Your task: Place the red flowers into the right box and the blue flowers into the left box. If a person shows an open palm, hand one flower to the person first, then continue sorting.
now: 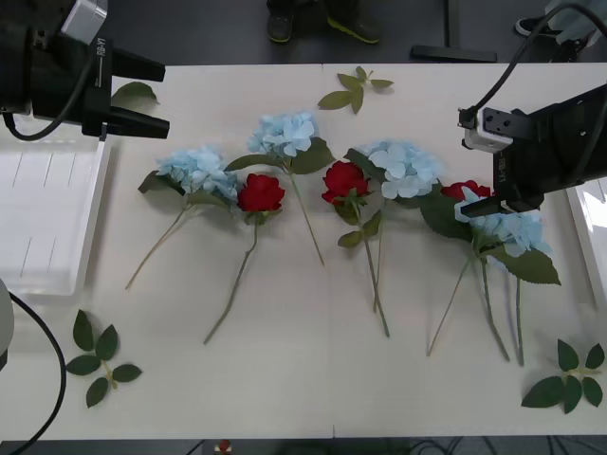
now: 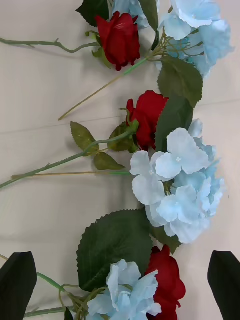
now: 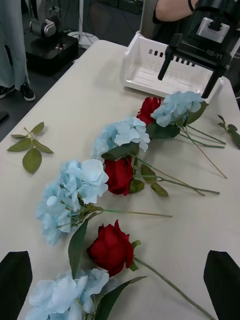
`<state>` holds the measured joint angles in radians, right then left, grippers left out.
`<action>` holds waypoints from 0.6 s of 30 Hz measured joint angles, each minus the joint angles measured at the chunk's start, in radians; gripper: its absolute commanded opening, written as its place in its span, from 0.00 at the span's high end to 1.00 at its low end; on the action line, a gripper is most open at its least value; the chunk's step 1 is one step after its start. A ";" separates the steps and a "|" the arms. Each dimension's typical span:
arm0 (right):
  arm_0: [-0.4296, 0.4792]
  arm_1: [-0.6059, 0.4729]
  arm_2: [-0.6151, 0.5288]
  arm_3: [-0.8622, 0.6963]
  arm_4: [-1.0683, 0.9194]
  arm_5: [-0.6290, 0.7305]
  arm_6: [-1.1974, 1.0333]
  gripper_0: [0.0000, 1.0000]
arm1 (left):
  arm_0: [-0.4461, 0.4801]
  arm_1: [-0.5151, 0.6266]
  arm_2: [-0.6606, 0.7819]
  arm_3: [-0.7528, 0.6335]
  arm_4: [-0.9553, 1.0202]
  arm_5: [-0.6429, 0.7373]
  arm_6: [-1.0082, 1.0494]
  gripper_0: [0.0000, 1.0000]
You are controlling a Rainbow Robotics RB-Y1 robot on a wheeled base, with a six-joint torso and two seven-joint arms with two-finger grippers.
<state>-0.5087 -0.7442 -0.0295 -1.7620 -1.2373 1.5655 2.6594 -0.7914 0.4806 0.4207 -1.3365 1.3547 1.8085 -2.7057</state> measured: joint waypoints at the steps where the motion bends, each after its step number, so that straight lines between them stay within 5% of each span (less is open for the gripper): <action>1: 0.003 0.001 0.002 0.001 0.000 0.001 0.000 0.00 | 0.000 0.000 0.000 0.000 0.000 0.000 0.000 0.00; 11: 0.077 0.003 0.056 0.010 -0.048 -0.015 -0.049 0.00 | 0.077 0.032 -0.008 0.036 -0.032 0.000 0.000 0.00; 18: 0.034 -0.162 0.057 0.010 -0.229 -0.072 -0.652 0.00 | 0.093 0.166 -0.159 0.077 -0.033 -0.018 0.005 0.00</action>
<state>-0.4750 -0.9058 0.0280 -1.7516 -1.4668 1.4931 2.0077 -0.6988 0.6467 0.2622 -1.2600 1.3213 1.7908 -2.7003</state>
